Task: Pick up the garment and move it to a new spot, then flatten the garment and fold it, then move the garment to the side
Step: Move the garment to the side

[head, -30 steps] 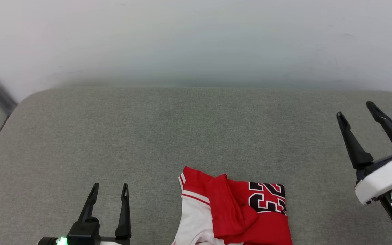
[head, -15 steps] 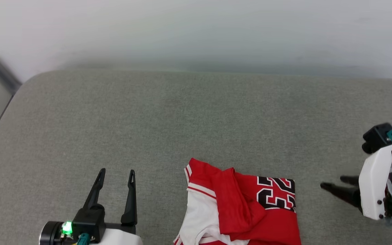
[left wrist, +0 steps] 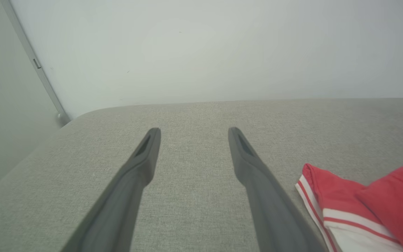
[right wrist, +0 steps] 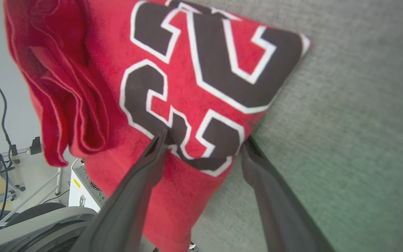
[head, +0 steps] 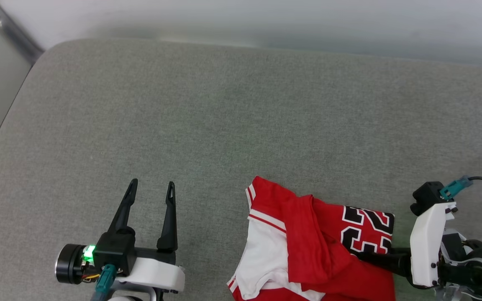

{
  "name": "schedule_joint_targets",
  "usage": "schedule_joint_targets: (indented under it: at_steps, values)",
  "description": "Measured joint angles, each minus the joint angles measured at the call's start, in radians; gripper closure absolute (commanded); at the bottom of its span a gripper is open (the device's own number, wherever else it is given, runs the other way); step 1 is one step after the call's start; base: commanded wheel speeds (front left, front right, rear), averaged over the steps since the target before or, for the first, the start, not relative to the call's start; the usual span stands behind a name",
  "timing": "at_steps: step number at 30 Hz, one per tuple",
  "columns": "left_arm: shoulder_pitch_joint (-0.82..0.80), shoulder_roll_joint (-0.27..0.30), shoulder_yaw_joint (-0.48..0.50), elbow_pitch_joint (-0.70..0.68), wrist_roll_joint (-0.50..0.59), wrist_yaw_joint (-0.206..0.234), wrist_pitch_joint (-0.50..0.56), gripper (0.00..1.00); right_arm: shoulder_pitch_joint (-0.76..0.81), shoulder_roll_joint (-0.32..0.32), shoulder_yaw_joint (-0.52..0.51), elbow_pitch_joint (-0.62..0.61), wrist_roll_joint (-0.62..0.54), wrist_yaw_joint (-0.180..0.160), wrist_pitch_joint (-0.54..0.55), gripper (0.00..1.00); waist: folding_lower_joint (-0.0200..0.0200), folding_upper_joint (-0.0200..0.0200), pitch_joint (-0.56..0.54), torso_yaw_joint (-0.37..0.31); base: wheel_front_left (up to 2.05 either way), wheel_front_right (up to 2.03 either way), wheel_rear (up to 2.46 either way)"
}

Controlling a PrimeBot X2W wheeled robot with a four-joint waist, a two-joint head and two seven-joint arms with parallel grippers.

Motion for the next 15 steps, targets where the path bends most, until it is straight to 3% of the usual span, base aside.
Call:
schedule_joint_targets:
  at_steps: [10, 11, 12, 15]
  values:
    - [-0.026, -0.002, -0.012, 0.004, -0.008, 0.013, 0.000, 0.00, -0.006, 0.013, 0.081, 0.039, 0.005, 0.001, -0.061, 0.00, 0.0000, 0.0000, 0.050, 0.030, 0.00, 0.00, 0.00]
    - [-0.026, -0.002, -0.013, 0.004, -0.008, 0.013, 0.000, 0.00, -0.010, 0.010, 0.088, 0.041, 0.005, 0.001, -0.069, 0.64, -0.0001, 0.0000, 0.049, 0.029, 0.00, 0.00, 0.00]
    - [-0.026, -0.002, -0.013, 0.005, -0.009, 0.015, 0.000, 0.00, -0.012, 0.008, 0.096, 0.042, 0.006, 0.001, -0.080, 1.00, 0.0000, 0.0000, 0.047, 0.029, 0.00, 0.00, 0.00]
    - [-0.026, -0.002, -0.013, 0.010, -0.010, 0.018, 0.000, 0.00, -0.022, -0.002, 0.130, 0.041, 0.014, 0.001, -0.113, 1.00, 0.0000, 0.0000, 0.033, 0.025, 0.00, 0.00, 0.00]
